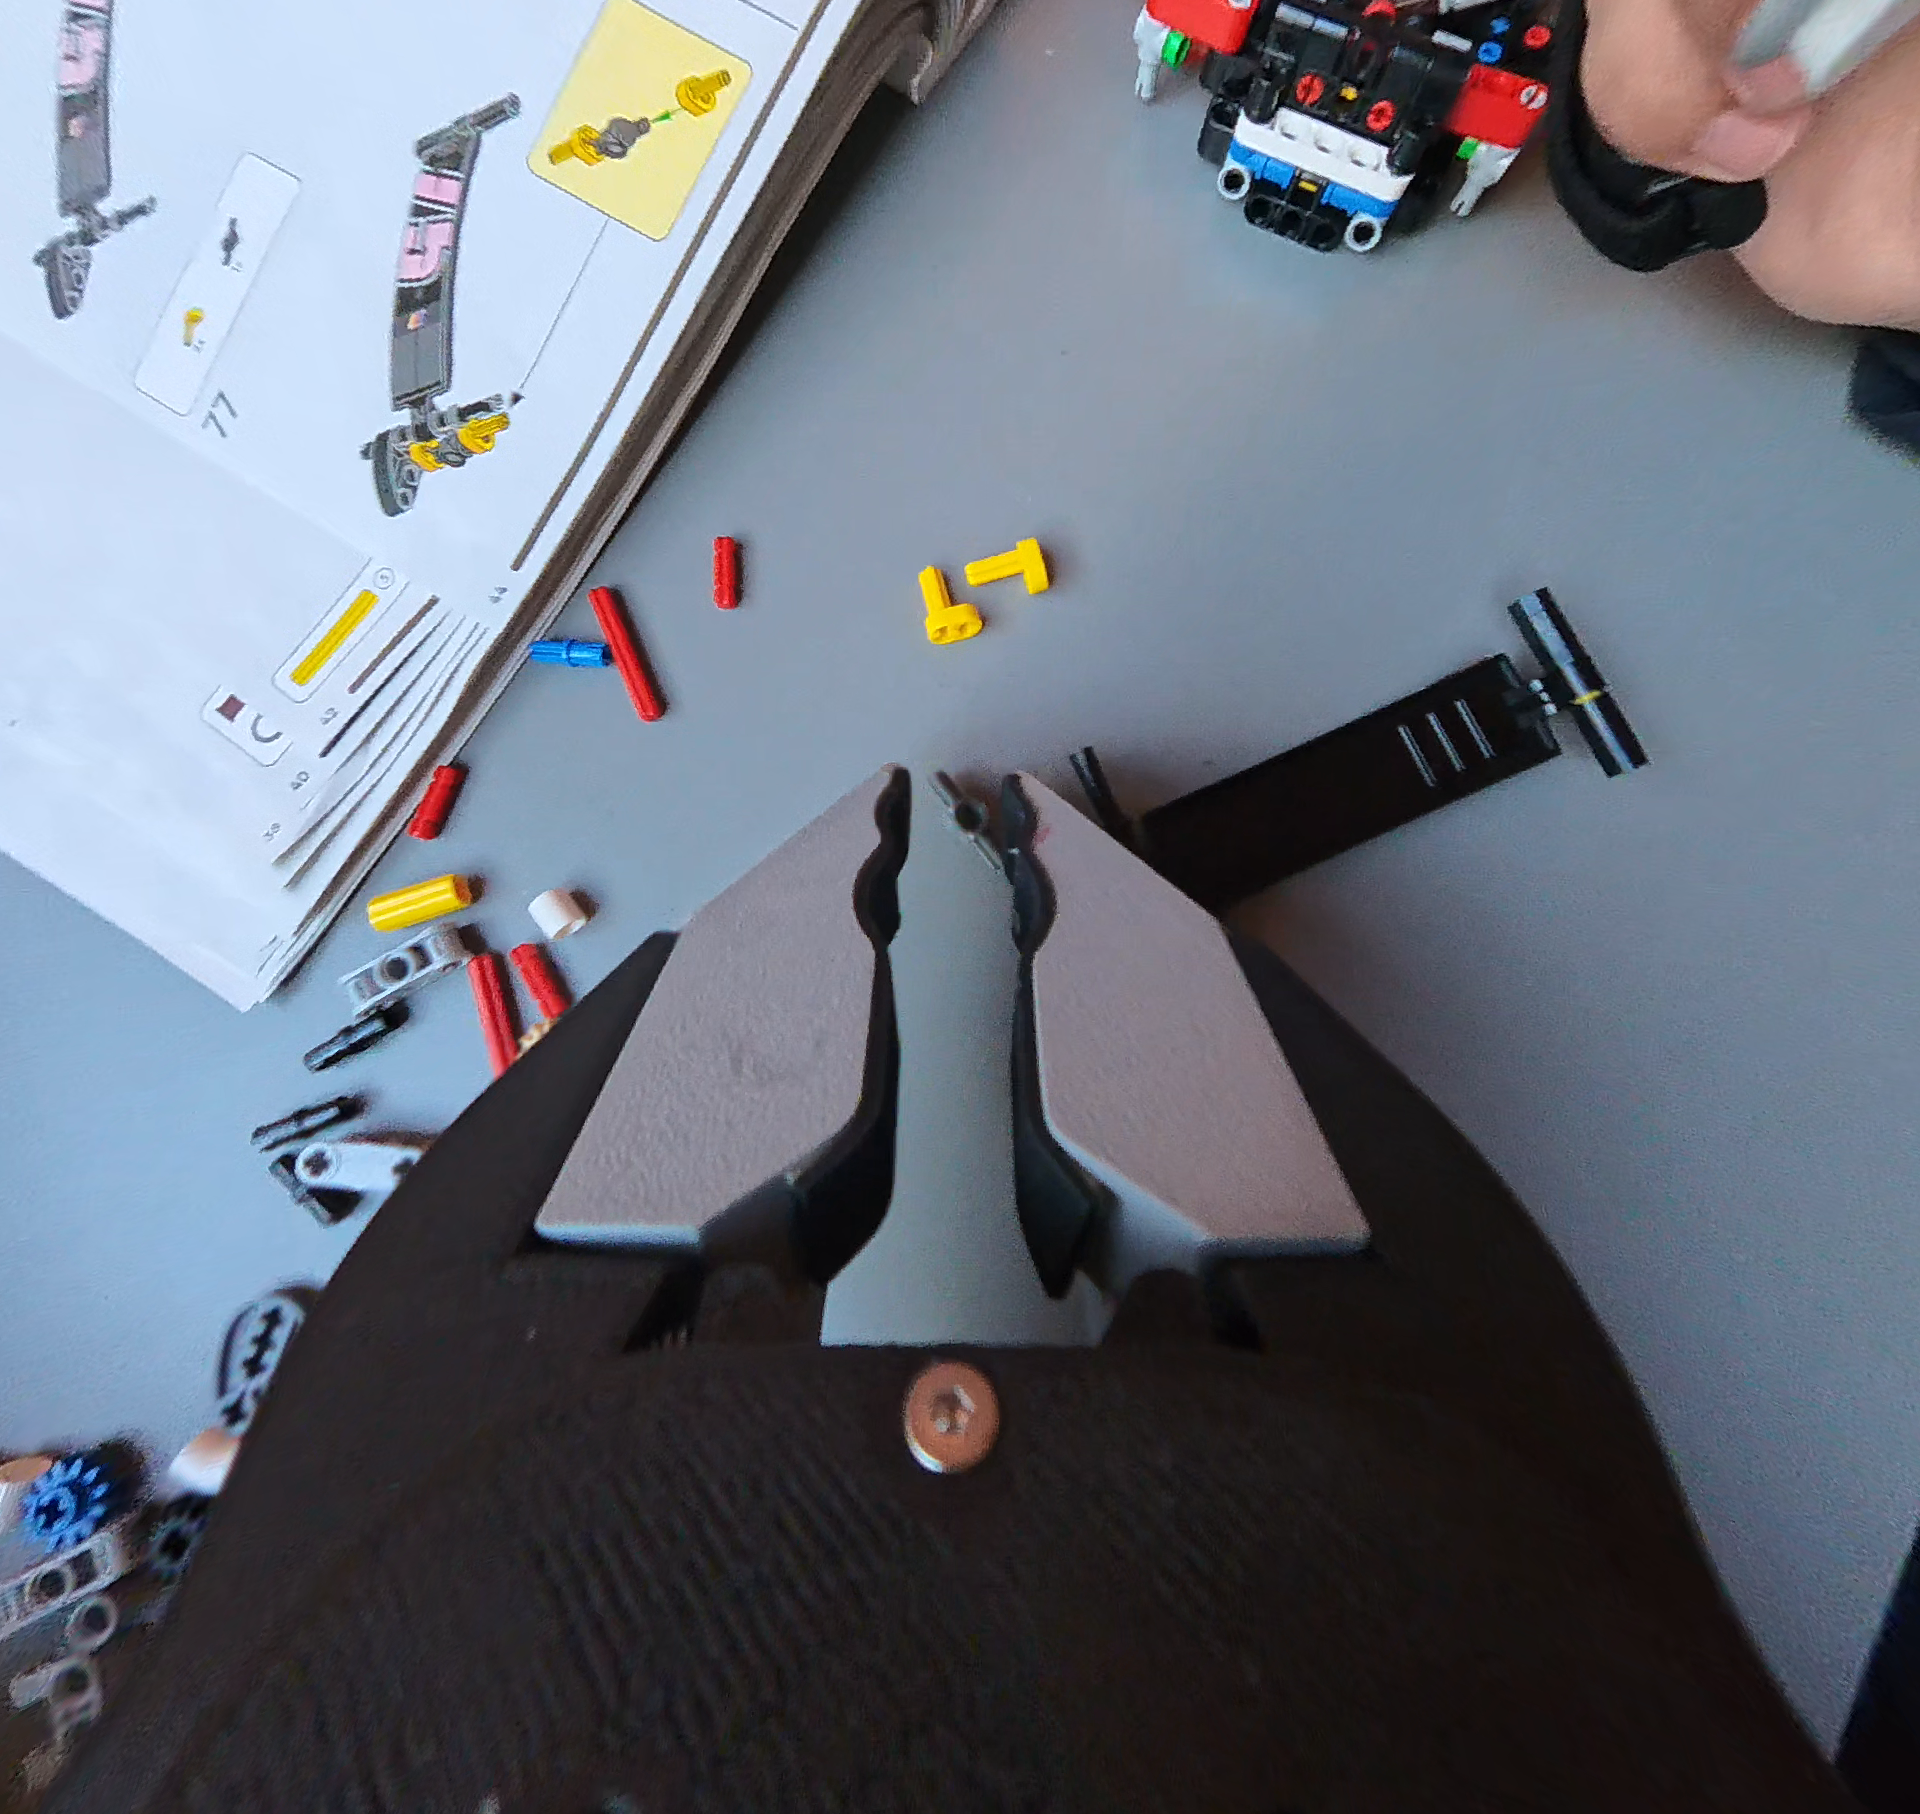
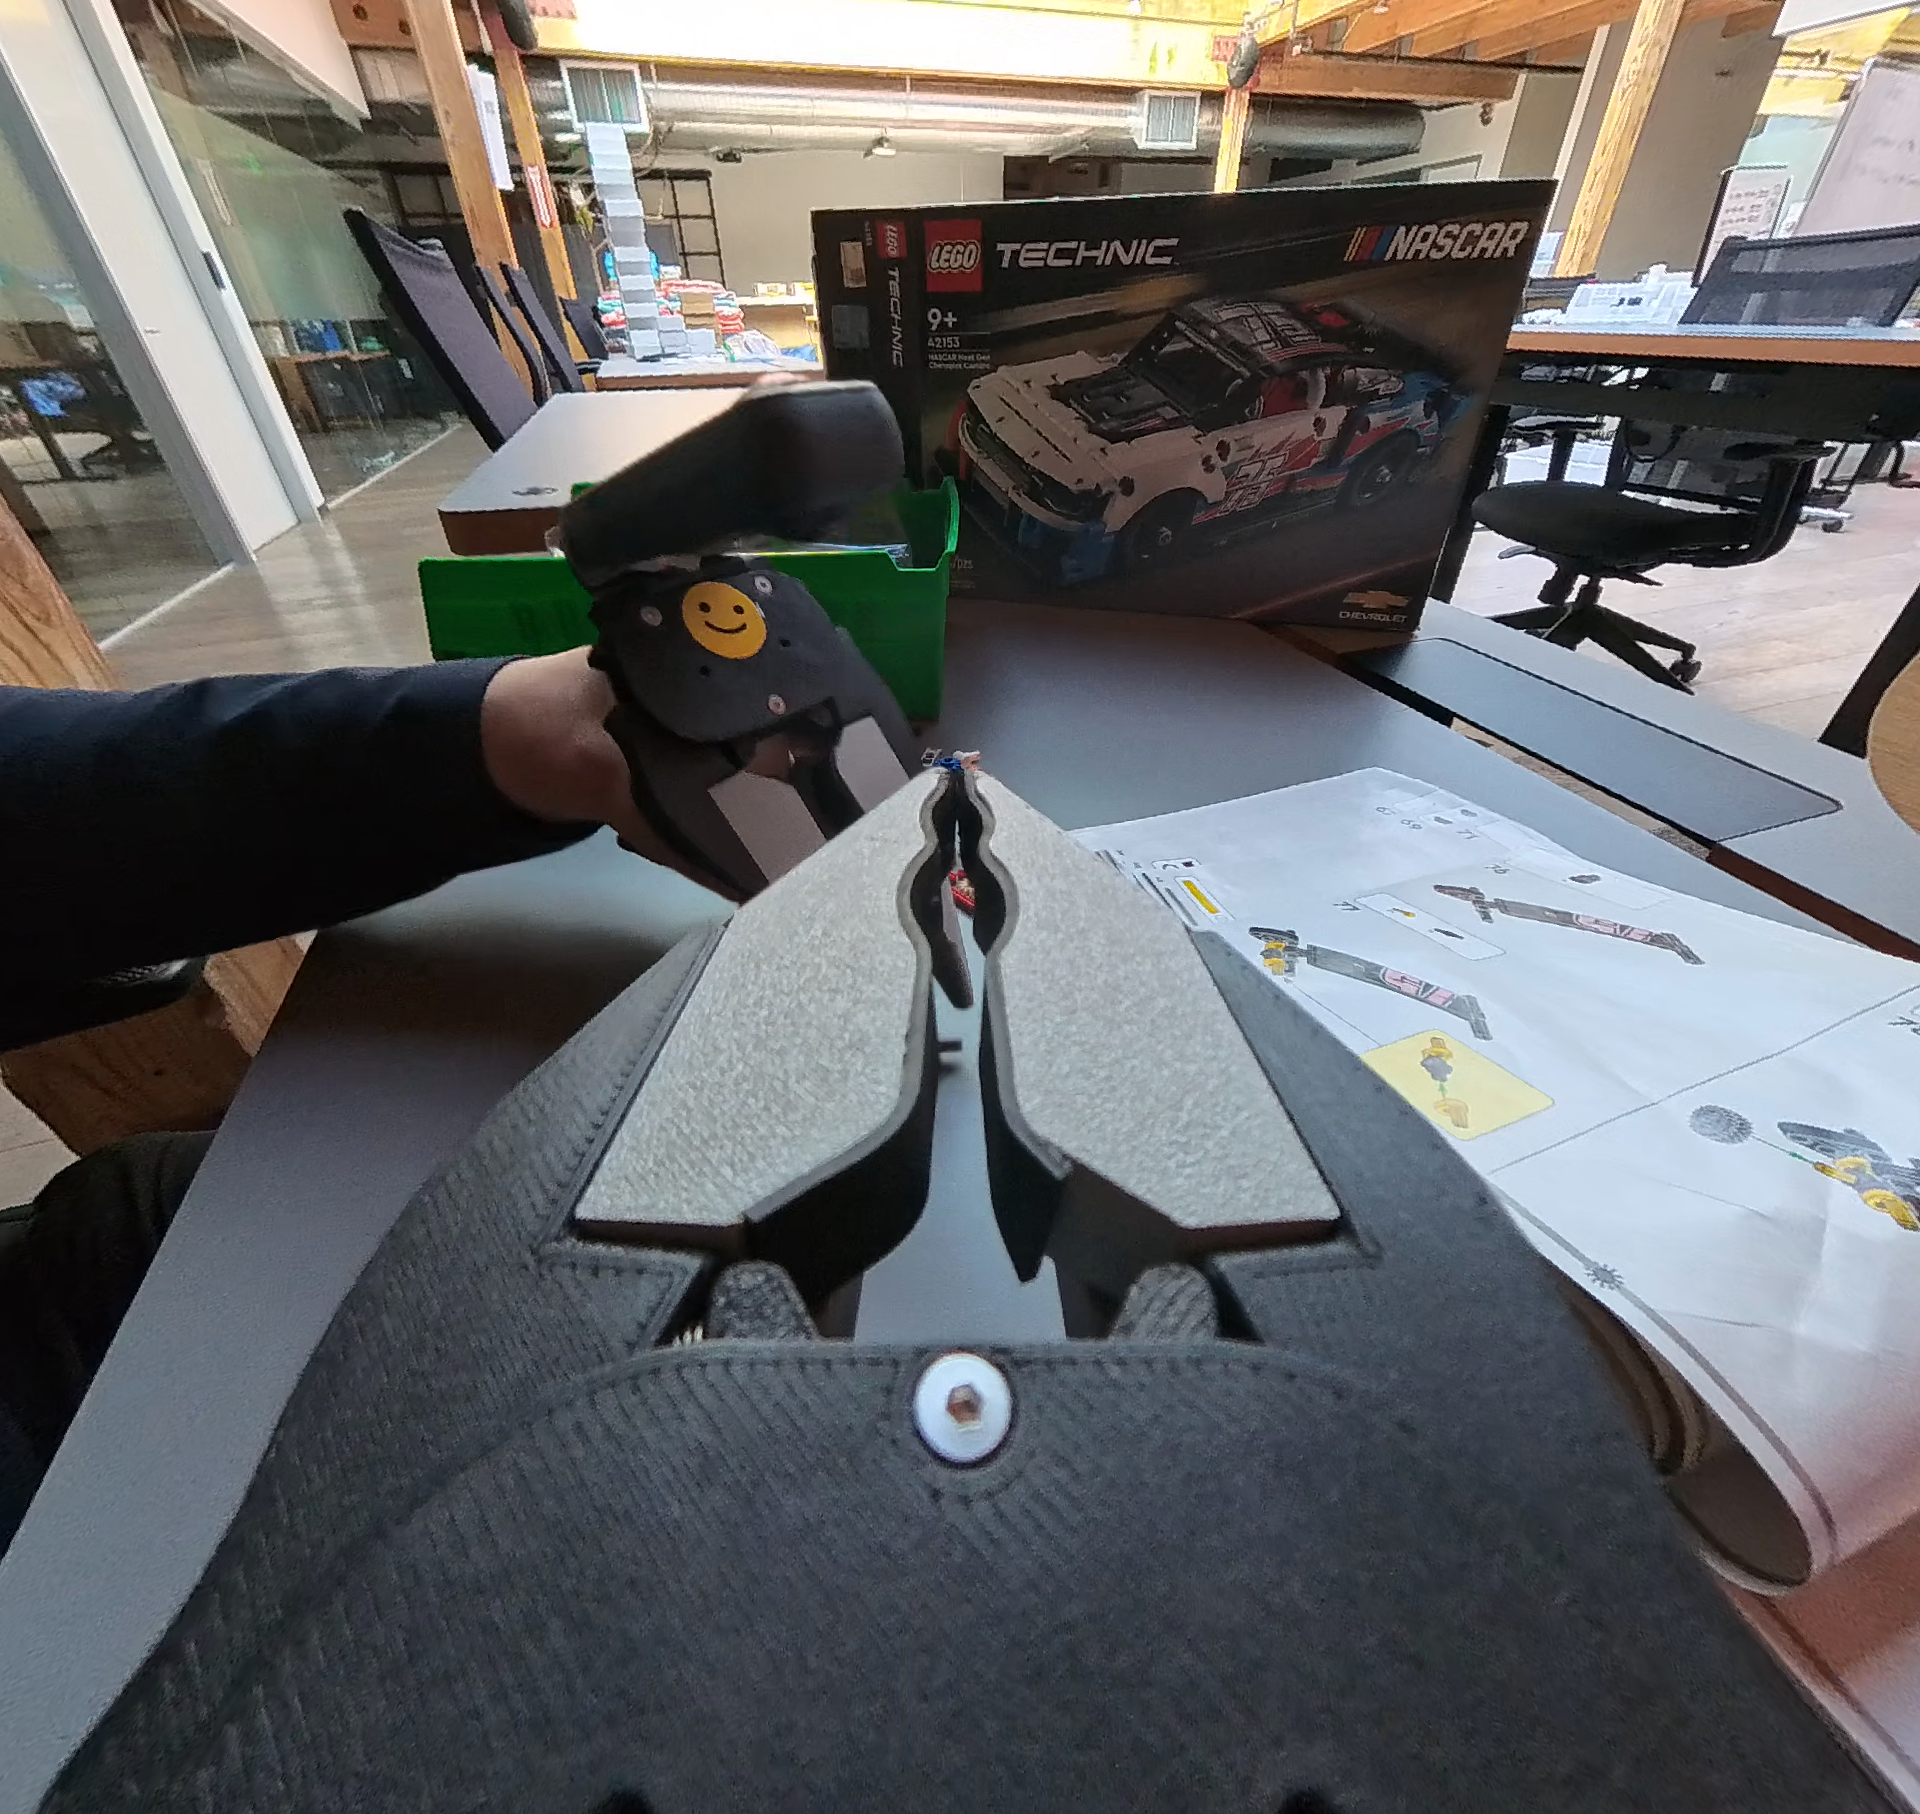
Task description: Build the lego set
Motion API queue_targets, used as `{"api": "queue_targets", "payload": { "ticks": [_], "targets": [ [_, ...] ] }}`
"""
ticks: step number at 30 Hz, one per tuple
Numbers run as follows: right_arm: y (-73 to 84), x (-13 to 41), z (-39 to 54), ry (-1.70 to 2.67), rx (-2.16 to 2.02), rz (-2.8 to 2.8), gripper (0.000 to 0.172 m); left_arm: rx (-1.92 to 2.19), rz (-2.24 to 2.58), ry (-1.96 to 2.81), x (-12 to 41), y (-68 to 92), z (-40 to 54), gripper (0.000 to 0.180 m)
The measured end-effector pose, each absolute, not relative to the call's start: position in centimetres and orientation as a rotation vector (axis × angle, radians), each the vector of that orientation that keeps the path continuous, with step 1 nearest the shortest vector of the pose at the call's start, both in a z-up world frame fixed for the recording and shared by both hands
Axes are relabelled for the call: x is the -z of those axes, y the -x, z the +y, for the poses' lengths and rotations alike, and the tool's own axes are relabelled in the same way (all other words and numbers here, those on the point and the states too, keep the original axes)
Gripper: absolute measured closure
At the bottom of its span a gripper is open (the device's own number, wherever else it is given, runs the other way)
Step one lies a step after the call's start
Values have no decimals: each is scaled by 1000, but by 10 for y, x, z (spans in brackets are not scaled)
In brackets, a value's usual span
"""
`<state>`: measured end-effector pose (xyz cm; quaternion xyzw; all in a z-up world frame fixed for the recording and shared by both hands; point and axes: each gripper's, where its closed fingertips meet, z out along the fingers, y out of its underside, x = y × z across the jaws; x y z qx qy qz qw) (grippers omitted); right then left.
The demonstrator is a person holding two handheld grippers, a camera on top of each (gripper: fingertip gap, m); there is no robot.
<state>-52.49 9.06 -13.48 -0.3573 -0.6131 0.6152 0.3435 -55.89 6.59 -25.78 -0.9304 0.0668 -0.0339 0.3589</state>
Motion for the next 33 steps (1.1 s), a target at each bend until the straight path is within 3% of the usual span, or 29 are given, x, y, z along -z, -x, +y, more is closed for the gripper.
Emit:
{"api": "queue_targets", "payload": {
  "ticks": [4, 11, 16, 33],
  "targets": [
    [526, 137, 90, 933, -1604, -1599, 172, 85, 141, 2366, 243, 569, 51, 158],
    [526, 138, 88, 933, -1609, -1610, 172, -249, -124, 2308, 181, 643, -30, 162],
    [527, 145, 79, 918, -1580, -1658, 172, -264, -335, 2183, 140, 667, -73, 165],
    [531, 152, 82, 947, -1568, -1680, 172, -301, -385, 2223, 144, 674, -80, 161]
  ]
}}
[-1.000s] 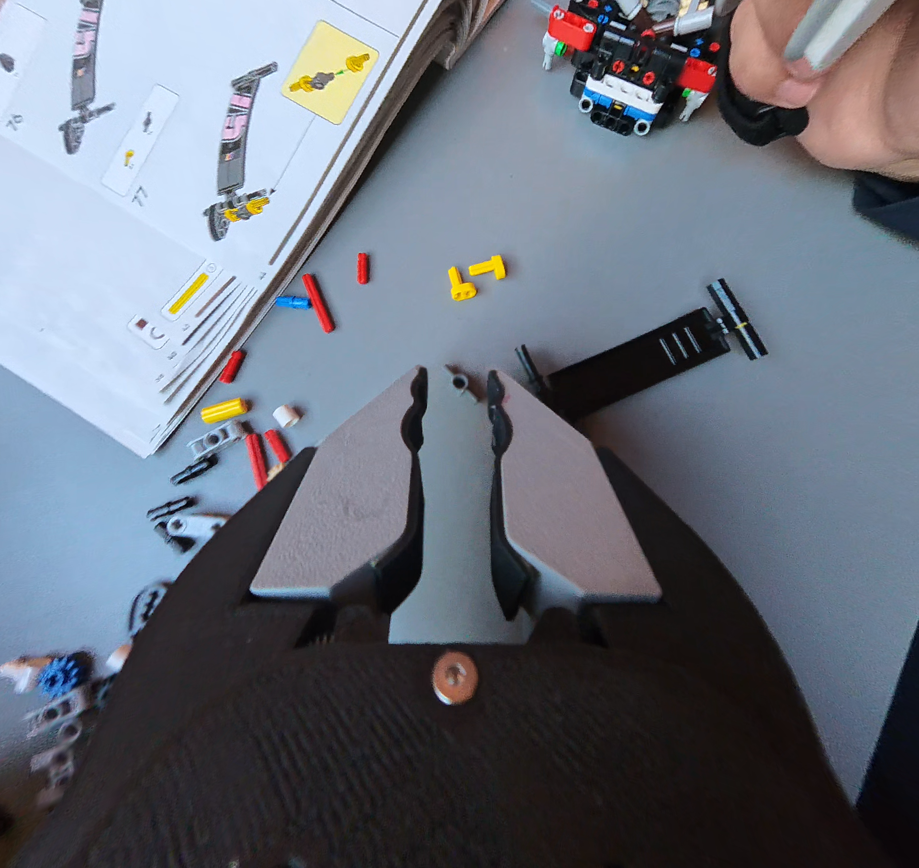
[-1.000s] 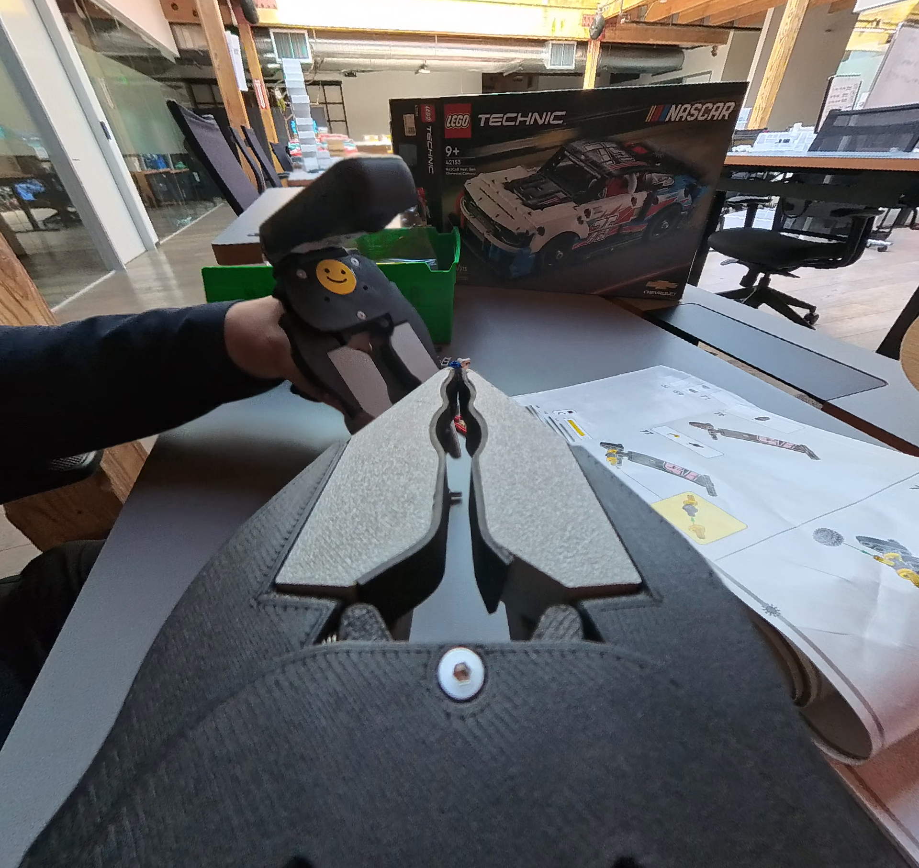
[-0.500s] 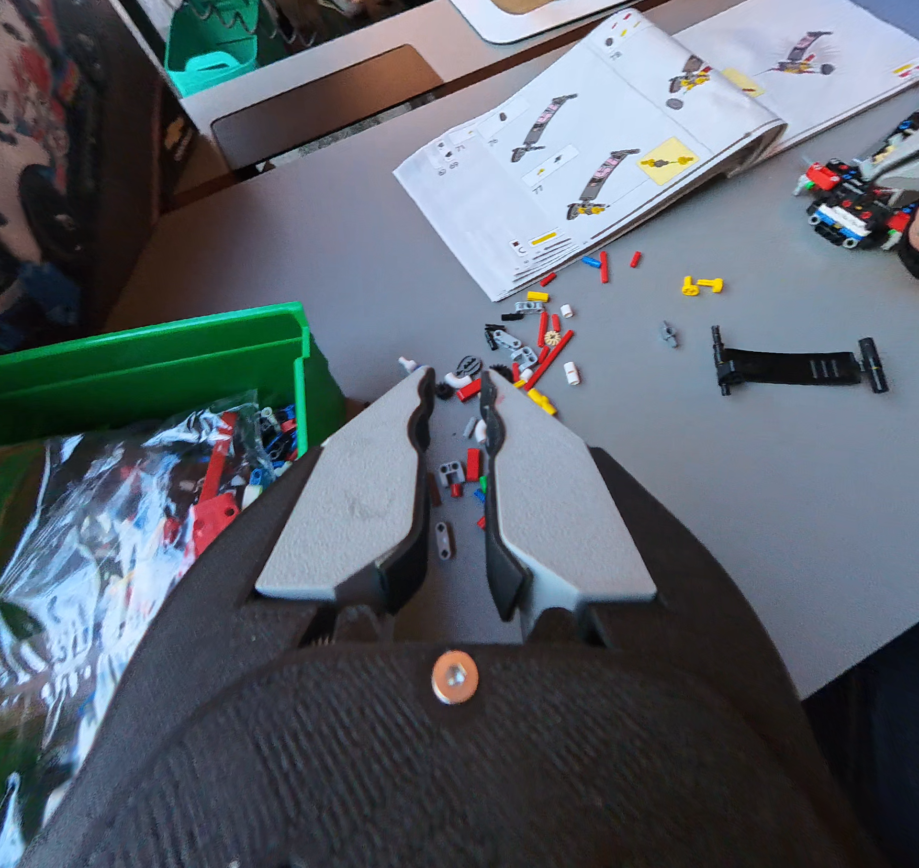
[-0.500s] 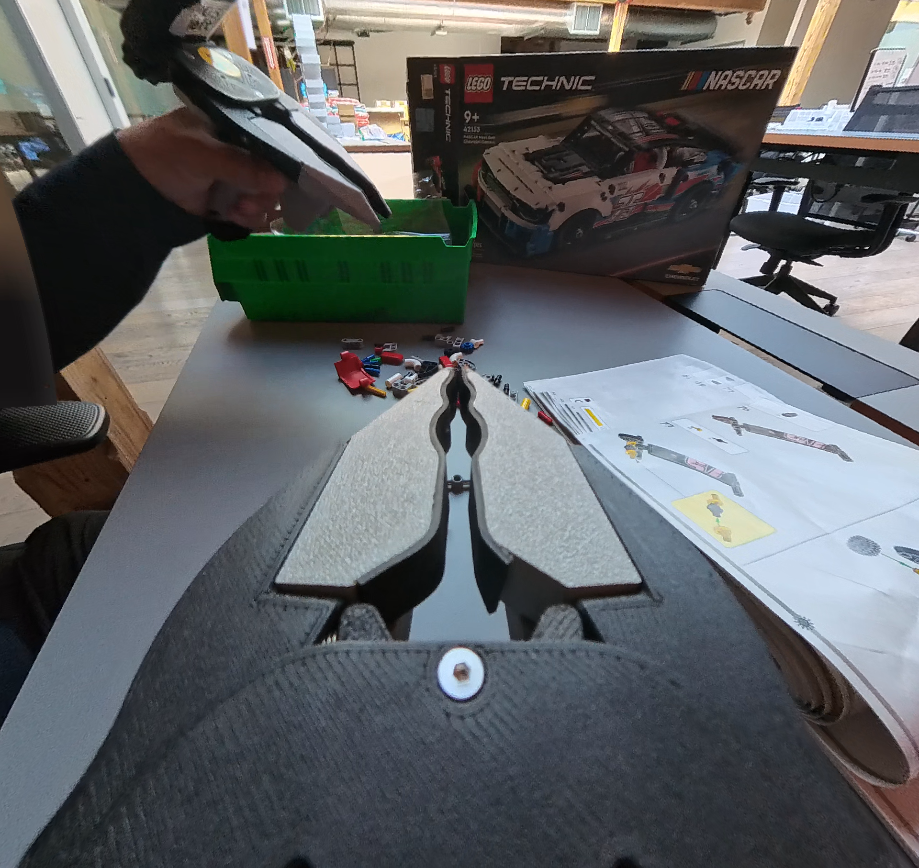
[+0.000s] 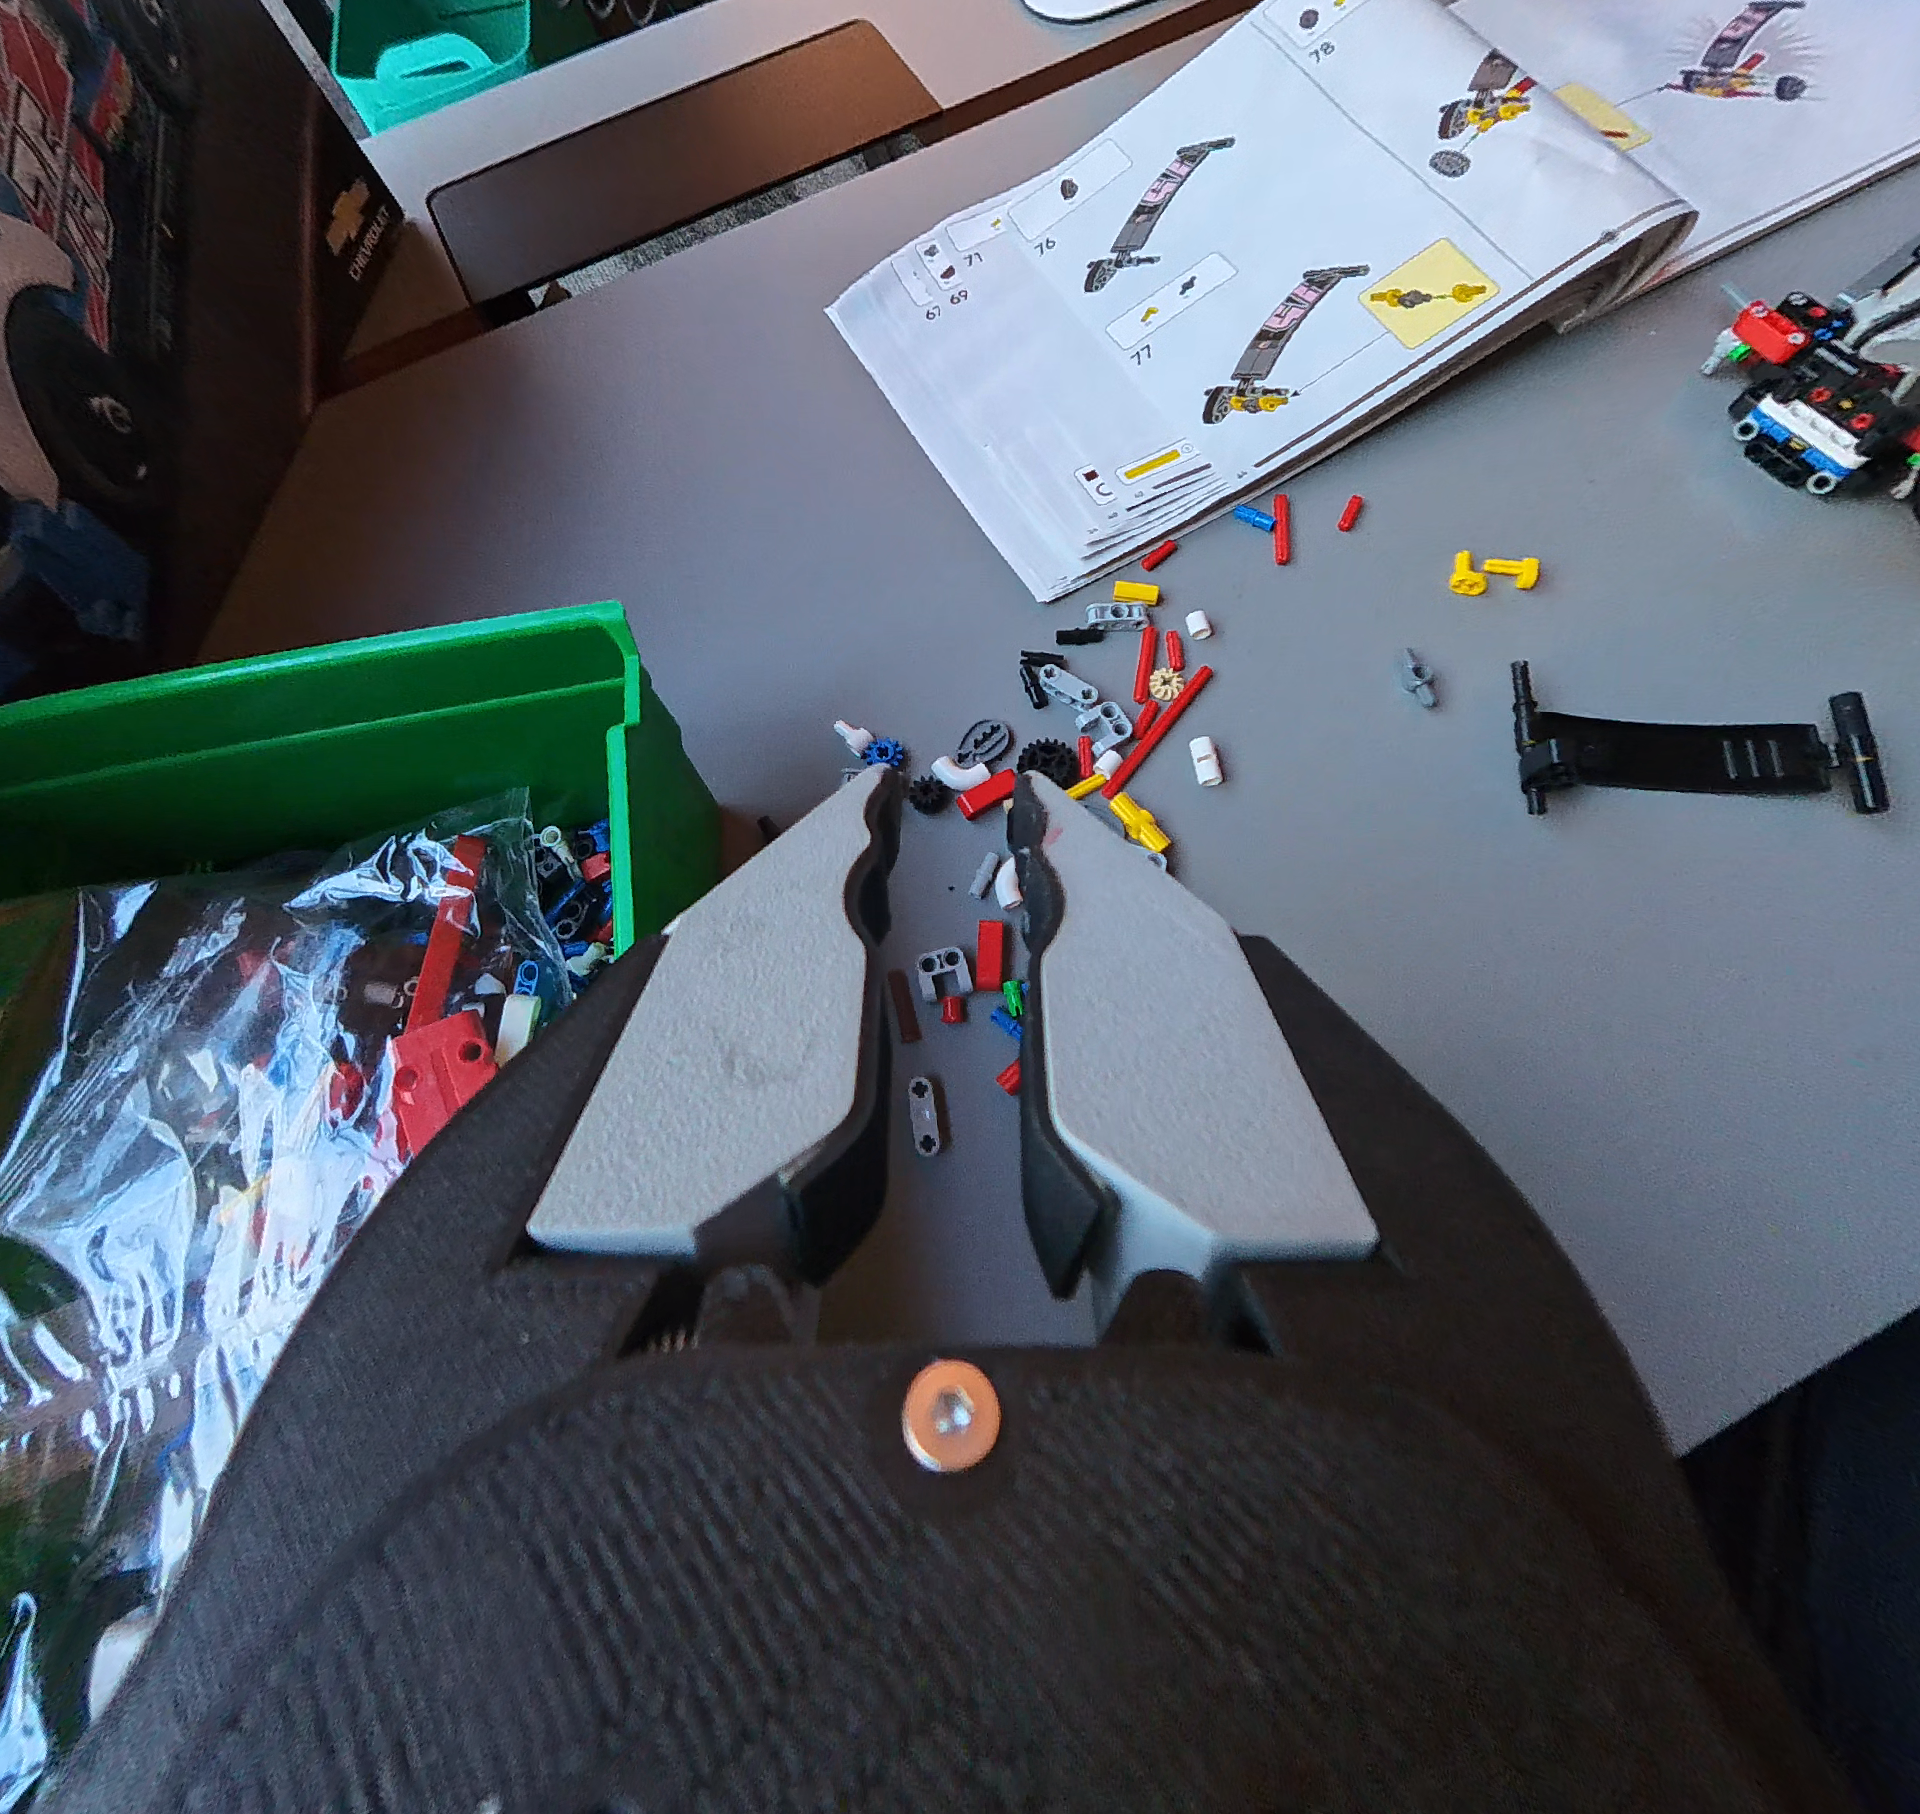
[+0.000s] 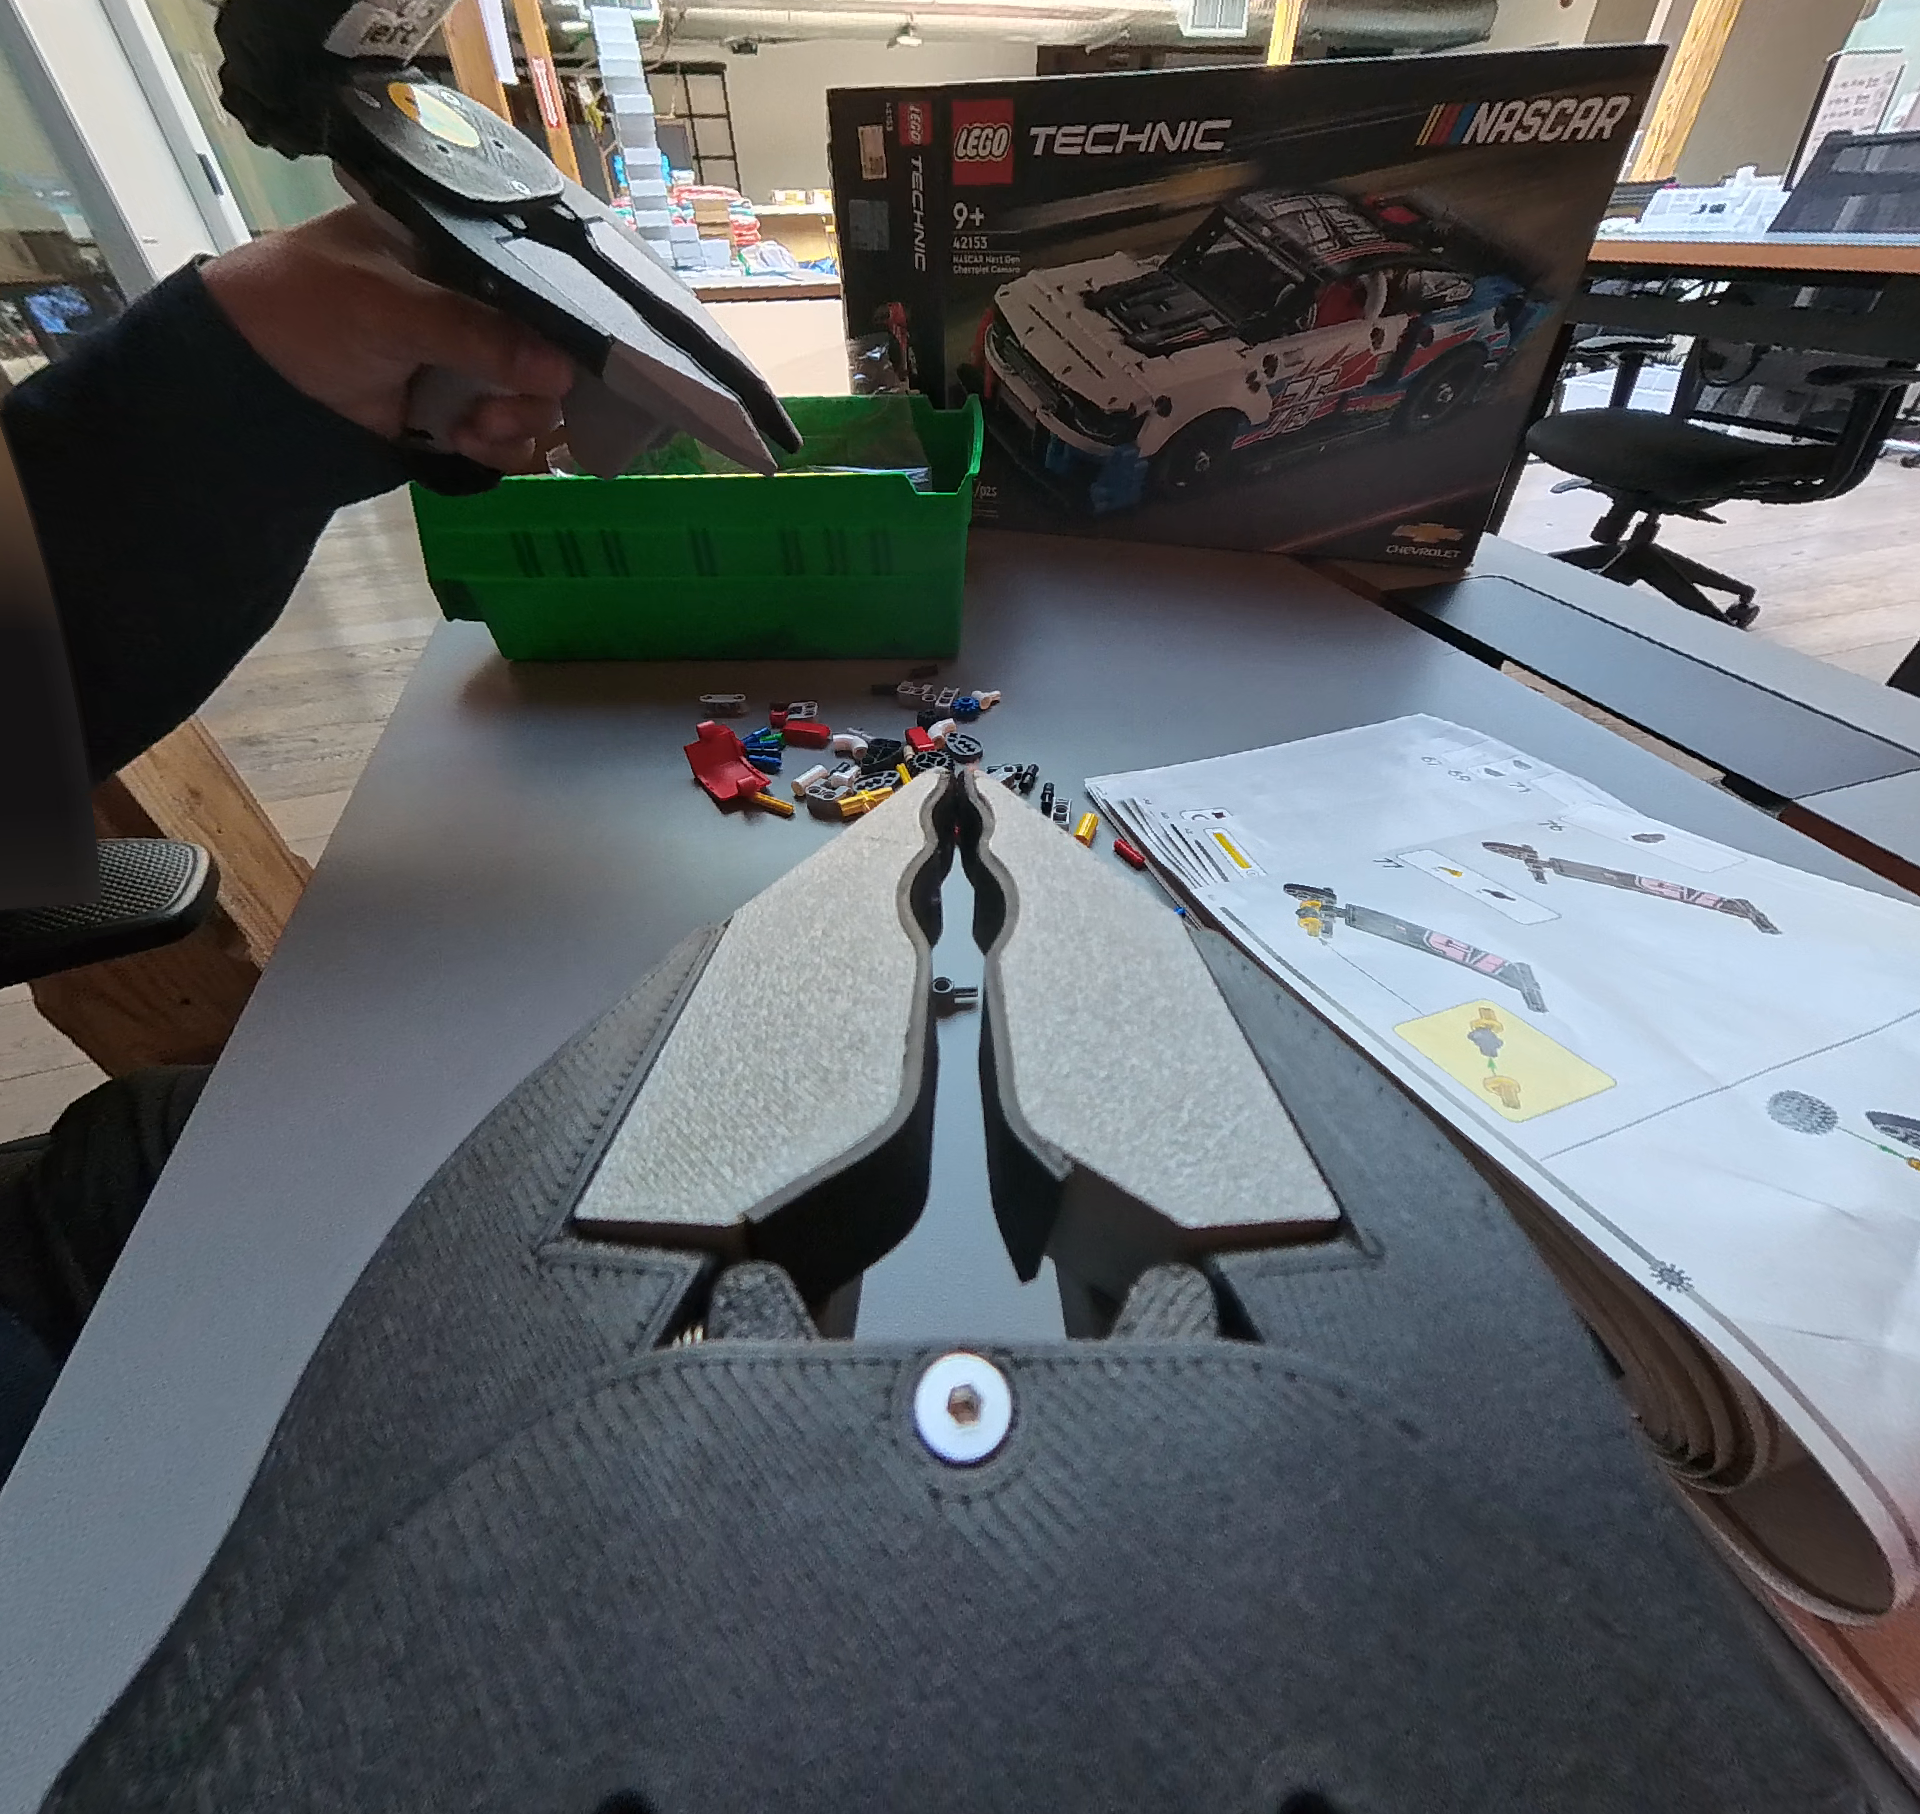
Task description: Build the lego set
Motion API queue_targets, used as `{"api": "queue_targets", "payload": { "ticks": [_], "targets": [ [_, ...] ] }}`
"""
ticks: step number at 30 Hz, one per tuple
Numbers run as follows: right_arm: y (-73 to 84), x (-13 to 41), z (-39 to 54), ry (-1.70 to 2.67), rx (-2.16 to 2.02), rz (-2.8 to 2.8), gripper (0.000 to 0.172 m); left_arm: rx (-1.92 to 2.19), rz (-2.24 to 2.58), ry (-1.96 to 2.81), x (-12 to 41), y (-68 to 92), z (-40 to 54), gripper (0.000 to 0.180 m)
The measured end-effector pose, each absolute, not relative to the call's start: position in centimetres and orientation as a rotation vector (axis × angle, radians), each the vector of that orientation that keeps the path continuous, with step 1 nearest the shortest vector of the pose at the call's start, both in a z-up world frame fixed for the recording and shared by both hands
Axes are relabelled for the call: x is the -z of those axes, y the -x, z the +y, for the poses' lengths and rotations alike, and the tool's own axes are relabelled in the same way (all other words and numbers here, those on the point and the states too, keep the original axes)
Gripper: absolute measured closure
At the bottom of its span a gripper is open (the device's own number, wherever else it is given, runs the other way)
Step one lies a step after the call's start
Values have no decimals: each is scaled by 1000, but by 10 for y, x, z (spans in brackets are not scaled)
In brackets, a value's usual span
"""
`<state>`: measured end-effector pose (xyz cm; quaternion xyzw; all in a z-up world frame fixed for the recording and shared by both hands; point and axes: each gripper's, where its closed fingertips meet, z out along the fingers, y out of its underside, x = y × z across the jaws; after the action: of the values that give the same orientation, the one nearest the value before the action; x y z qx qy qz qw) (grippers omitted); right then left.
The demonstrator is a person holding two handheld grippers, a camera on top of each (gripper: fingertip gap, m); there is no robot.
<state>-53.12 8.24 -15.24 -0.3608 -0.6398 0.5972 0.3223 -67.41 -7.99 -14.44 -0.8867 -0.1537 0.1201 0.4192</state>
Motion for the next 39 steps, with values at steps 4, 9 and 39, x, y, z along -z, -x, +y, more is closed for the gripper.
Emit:
{"api": "queue_targets", "payload": {
  "ticks": [4, 9, 39],
  "targets": [
    [531, 153, 83, 950, -1572, -1679, 172, -306, -395, 2226, 146, 676, -80, 161],
    [531, 153, 83, 954, -1579, -1678, 172, -300, -400, 2228, 148, 678, -80, 161],
    [534, 156, 87, 994, -1564, -1683, 172, -118, -140, 2364, 193, 618, -24, 161]
  ]
}}
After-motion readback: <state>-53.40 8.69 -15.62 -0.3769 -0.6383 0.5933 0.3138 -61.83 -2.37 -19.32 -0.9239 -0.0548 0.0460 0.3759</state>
